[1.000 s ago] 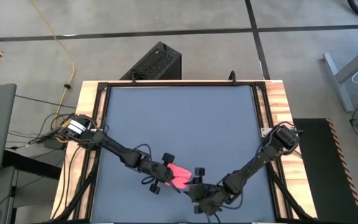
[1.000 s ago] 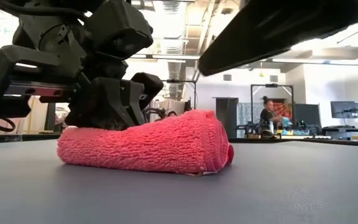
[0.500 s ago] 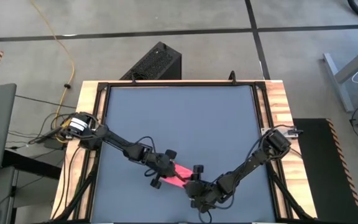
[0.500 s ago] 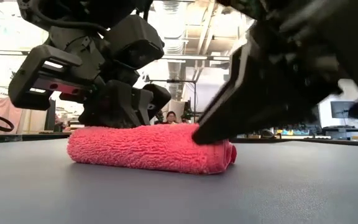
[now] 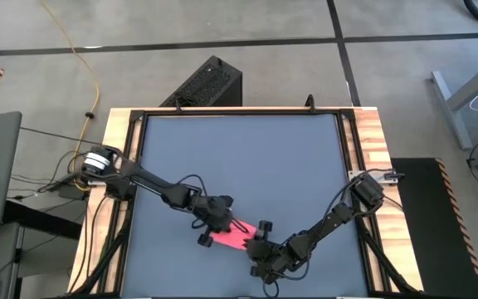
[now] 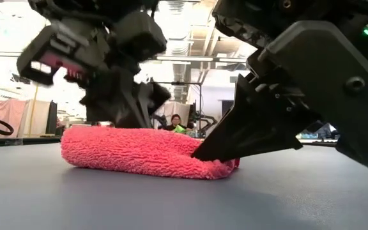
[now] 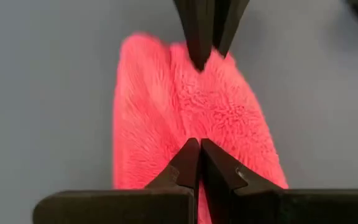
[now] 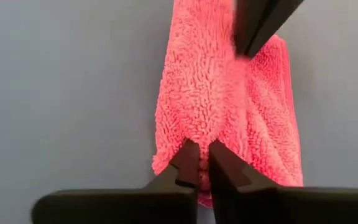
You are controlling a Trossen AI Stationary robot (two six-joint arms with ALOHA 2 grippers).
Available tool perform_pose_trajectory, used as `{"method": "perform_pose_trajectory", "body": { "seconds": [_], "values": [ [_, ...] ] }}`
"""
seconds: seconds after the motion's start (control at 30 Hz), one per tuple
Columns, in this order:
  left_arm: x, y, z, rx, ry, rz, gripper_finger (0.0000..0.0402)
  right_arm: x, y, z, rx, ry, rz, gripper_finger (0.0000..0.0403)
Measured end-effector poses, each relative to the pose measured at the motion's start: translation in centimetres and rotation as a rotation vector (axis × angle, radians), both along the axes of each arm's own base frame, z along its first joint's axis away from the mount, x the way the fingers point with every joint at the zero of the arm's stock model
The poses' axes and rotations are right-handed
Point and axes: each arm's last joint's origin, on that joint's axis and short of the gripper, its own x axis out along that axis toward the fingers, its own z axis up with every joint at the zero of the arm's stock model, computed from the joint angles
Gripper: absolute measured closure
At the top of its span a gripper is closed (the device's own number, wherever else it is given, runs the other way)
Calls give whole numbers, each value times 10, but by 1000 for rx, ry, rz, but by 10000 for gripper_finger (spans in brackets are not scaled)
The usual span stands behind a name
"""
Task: Roll towel
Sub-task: Roll the pink towel
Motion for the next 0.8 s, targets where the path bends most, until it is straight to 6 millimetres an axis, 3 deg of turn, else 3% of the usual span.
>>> {"method": "perform_pose_trajectory", "body": {
  "seconds": [0.2,0.43,0.63,0.8],
  "values": [
    [-21,2,42,36,-32,5,401,-1,4,4,108,-34,-29,380],
    [-82,-2,73,39,-173,33,401,-3,13,8,311,-77,-85,373],
    [-133,-10,54,-132,-436,-45,401,-3,14,9,415,-107,-159,375],
    [-144,-20,33,-87,-540,-53,392,-1,18,12,524,-138,-181,375]
  ]
}}
